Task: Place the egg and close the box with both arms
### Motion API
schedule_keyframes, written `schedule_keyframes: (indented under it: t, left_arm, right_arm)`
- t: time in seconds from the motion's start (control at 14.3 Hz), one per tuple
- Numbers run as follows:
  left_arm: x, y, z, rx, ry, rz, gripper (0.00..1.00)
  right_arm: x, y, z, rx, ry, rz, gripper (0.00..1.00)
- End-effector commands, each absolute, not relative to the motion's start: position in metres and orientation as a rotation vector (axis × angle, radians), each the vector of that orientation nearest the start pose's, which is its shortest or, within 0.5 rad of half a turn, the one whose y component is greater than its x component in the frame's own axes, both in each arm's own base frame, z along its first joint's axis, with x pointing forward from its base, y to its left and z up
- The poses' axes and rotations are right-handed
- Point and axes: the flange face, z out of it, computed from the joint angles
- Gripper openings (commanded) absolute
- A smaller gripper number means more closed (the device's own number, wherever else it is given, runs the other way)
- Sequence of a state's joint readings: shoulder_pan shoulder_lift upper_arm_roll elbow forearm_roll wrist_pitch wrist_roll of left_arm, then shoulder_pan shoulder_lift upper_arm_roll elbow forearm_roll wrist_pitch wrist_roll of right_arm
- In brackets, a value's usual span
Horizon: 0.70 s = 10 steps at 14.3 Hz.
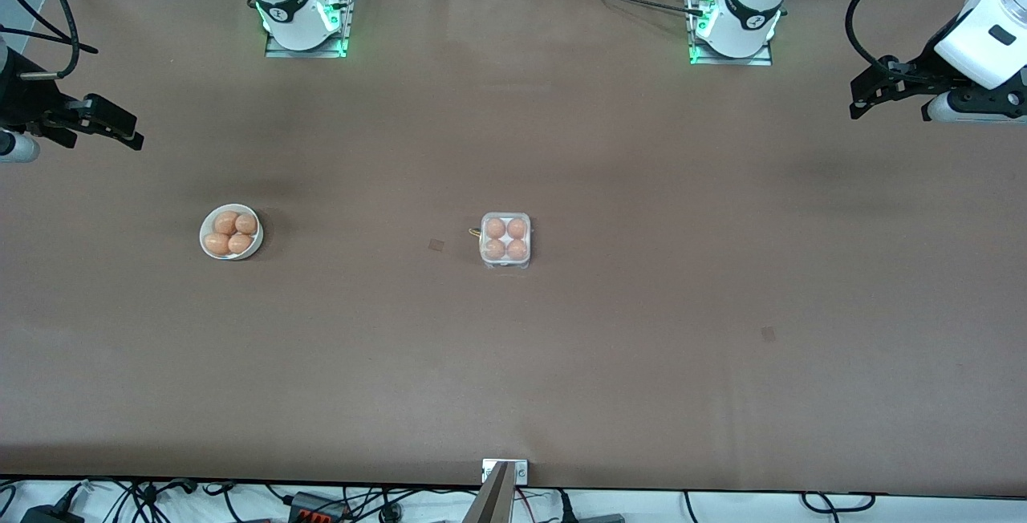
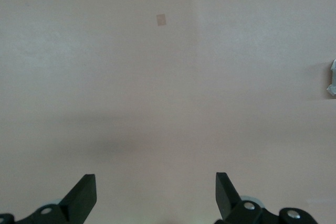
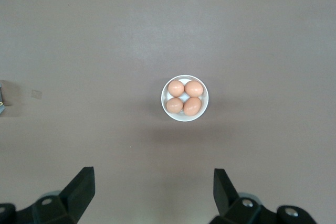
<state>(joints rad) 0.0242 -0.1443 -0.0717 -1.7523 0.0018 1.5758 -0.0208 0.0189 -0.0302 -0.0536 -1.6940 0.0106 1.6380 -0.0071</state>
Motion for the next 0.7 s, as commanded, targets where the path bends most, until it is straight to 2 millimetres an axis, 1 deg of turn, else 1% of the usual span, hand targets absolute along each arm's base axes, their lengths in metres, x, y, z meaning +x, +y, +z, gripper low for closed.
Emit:
schedule_keyframes:
  t: [0.0, 0.28, 0.63]
  left_arm:
    - [0.5099, -0.0270, 0.6219, -3.139, 0.052, 0.061, 1.00]
    - [0.5096, -0.0319, 0.6219, -3.137, 0.066, 0.061, 1.00]
    - [0.5105, -0.0323, 0.6220, -3.141, 0.064, 0.056, 1.00]
  right_arm:
    - [0.5490, -0.0203, 0.5921, -3.121, 0.028, 0.040, 1.00]
    - [0.5487, -0.0190, 0.5930, -3.124, 0.021, 0.038, 1.00]
    - [0.5485, -0.0198, 0.5928, -3.124, 0.021, 0.040, 1.00]
